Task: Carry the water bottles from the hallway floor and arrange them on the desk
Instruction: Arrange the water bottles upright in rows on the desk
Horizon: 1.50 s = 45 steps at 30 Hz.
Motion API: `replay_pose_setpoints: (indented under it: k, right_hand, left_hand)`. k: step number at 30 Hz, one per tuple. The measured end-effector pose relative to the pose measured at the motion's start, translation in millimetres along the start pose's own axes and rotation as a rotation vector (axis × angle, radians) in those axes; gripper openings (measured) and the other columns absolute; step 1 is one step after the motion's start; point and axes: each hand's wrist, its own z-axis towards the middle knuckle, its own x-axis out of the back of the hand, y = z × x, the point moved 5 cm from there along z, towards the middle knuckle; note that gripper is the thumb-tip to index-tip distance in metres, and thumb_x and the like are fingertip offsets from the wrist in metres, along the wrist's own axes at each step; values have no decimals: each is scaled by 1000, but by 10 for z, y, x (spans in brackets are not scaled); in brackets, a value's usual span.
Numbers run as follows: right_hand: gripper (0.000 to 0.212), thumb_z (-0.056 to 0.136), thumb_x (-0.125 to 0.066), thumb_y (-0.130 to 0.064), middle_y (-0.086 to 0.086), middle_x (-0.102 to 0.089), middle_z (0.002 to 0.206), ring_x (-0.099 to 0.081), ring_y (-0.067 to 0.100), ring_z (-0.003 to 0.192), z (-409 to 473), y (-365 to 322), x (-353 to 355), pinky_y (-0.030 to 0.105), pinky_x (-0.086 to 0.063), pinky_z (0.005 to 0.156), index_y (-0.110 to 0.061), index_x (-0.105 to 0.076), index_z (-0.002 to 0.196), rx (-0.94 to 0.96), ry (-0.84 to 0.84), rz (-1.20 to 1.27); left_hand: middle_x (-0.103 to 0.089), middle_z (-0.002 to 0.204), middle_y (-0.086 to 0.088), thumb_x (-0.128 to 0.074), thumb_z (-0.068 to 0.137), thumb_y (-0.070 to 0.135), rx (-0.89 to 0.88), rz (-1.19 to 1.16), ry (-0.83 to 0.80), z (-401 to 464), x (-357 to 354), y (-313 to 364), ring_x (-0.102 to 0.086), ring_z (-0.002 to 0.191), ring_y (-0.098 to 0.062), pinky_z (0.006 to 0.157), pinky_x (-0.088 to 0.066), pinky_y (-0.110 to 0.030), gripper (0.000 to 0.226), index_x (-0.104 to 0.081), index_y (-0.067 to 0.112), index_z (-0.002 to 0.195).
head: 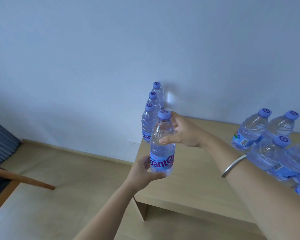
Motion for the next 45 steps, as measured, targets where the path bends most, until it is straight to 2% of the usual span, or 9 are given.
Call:
replay_pose_setpoints:
  k: [4,9,12,15,18,26,37,42,45]
  right_hand:
    - [62,70,-80,-13,-9,-62,117,-58,6,112,157,76,-179,31,-46,99,-28,-47,121,-42,-5,-128]
    - [73,65,-82,-22,-3,-60,120,-58,16,112,323,182,-392,41,-46,99,-27,-43,126,-103,32,-201]
    - [68,64,-82,-26,-1,-60,114,-58,20,106,394,245,-500,44,-47,95,-28,-44,120,-122,53,-253]
    - [64,62,-80,-30,3,-60,111,-57,26,104,443,311,-588,48,-48,92,-29,-44,115,-148,69,-274]
    - [66,60,-78,-33,3,-60,110,-58,27,103,475,375,-622,49,-49,91,-32,-43,116,-173,88,-290]
    - [64,63,-78,-27,4,-61,110,-58,29,103,555,452,-588,47,-50,89,-36,-42,115,-204,115,-314]
    - [63,64,-77,-23,-6,-60,110,-59,20,102,639,479,-519,41,-51,89,-38,-43,115,-162,159,-326]
    - [60,65,-77,-18,-11,-60,109,-58,12,102,691,487,-465,31,-51,88,-35,-46,113,-135,186,-303]
    - [62,65,-79,-17,-16,-57,109,-55,7,101,718,488,-441,13,-47,81,-39,-45,112,-120,197,-300]
  left_hand:
    - [-70,105,8,-88,56,21,35,65,68,81,221,-163,-62,104,-5,98,-46,-29,54,-64,21,105]
    - [-68,107,9,-88,55,26,83,202,83,211,482,-329,-60,106,-8,98,-46,-32,58,-63,28,107]
    - [-69,102,13,-87,55,26,100,242,76,287,562,-409,-61,100,-5,86,-48,-23,55,-62,33,104]
    - [-67,96,19,-86,55,28,112,269,78,358,608,-479,-55,87,15,67,-39,-3,54,-62,35,102]
    - [-64,88,25,-86,54,26,117,274,75,422,616,-546,-48,81,28,65,-36,4,53,-59,39,98]
    - [-63,78,32,-86,53,28,140,278,61,570,602,-646,-52,77,23,58,-38,1,53,-52,53,85]
    - [-67,90,25,-85,55,28,99,253,30,804,615,-638,-59,89,0,64,-40,-9,57,-57,46,101]
    - [-67,95,20,-85,56,28,89,251,22,892,613,-629,-59,93,-6,67,-40,-9,62,-58,41,111]
    - [-67,95,20,-85,57,27,88,251,23,938,615,-625,-58,92,-5,66,-38,-8,64,-58,39,113]
